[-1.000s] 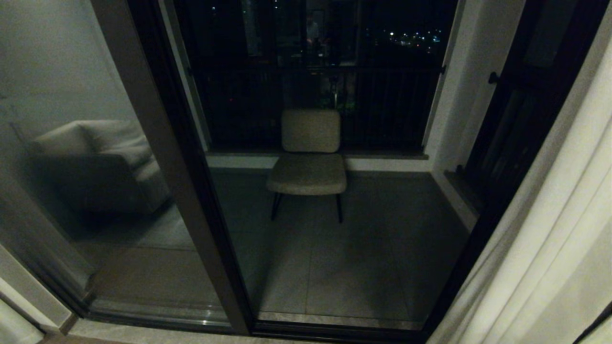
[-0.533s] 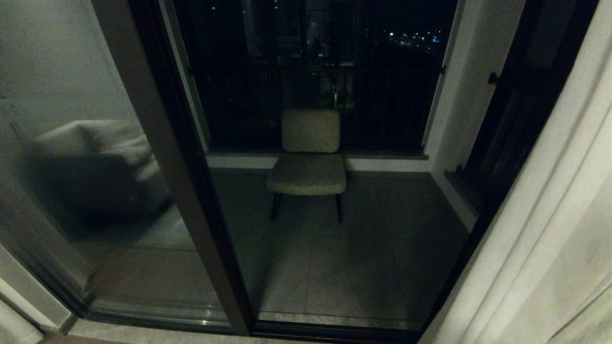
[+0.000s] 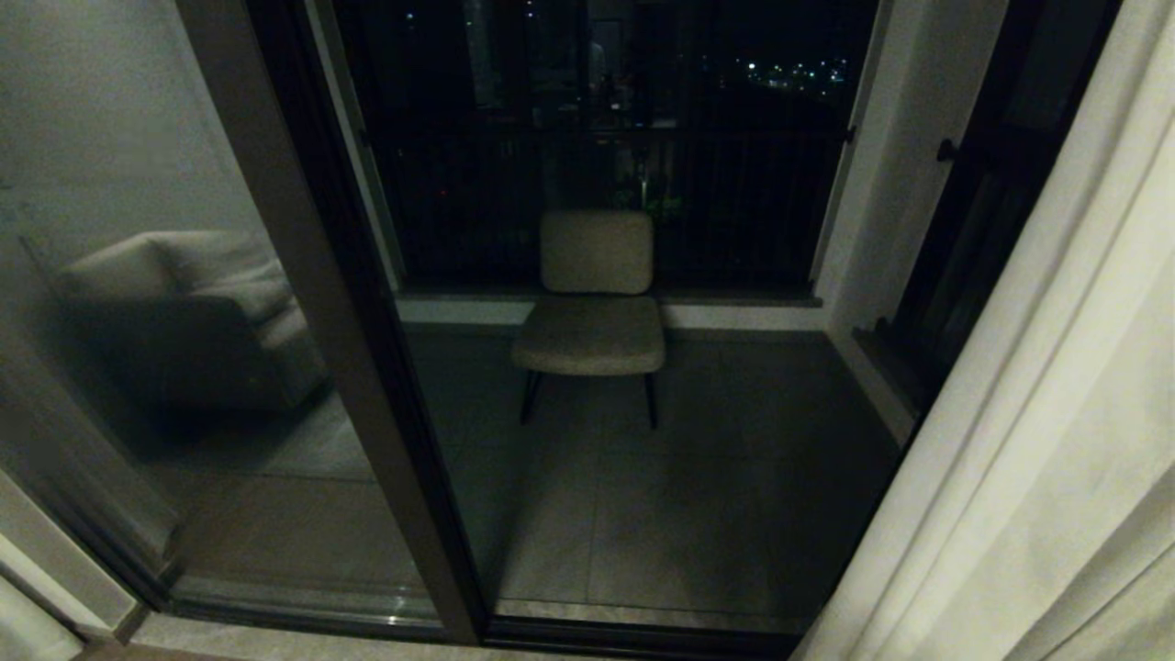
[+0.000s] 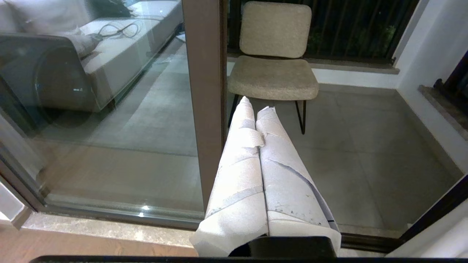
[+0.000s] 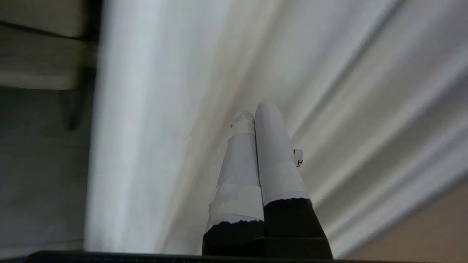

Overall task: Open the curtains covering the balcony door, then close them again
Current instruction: Pull the inner curtains open on both sides

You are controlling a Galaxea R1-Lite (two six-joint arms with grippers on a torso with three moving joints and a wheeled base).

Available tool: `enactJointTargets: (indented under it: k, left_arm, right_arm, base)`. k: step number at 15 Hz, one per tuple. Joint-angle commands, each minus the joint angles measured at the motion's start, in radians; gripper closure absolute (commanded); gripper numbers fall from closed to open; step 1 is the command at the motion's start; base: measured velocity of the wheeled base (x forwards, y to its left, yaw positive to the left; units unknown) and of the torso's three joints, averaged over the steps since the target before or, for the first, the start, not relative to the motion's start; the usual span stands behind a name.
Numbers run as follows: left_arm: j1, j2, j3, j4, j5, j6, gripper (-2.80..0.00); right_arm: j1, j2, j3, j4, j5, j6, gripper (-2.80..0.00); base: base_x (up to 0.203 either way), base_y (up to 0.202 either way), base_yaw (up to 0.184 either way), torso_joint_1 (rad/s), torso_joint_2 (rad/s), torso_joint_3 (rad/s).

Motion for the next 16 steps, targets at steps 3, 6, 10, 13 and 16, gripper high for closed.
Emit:
enactJointTargets:
  k: [3,6,10,13,16]
  left_arm:
    - [0.0,0.0,-0.001,0.0,0.0,-0.001,0.0]
    - [0.0,0.0,0.001,0.0,0.0,-0.001,0.0]
    - [0.0,0.0,0.0,0.0,0.0,-0.001,0.0]
    - [0.0,0.0,0.001,0.0,0.0,-0.001,0.0]
    - [0.0,0.0,-0.001,0.0,0.0,-0.001,0.0]
  right_arm:
    - [0.222,-0.163,0.126,-0.003,-0.01,0.018,0.0]
    - [0.365,-0.264,0.163,0.041,-0.014,0.081,0.0]
    - [0.423,-0.332,0.166,0.244,-0.051,0.183,0.0]
    - [0.458,-0.335,0.166,0.304,-0.081,0.187,0.0]
    - [0.537,-0.419,0.166,0.343,-0.087,0.193,0.0]
  base:
    - [0.0,0.0,0.0,0.0,0.0,0.0]
    - [0.0,0.0,0.0,0.0,0.0,0.0]
    - [0.0,0.0,0.0,0.0,0.0,0.0]
    - [0.0,0.0,0.0,0.0,0.0,0.0]
    - [0.0,0.0,0.0,0.0,0.0,0.0]
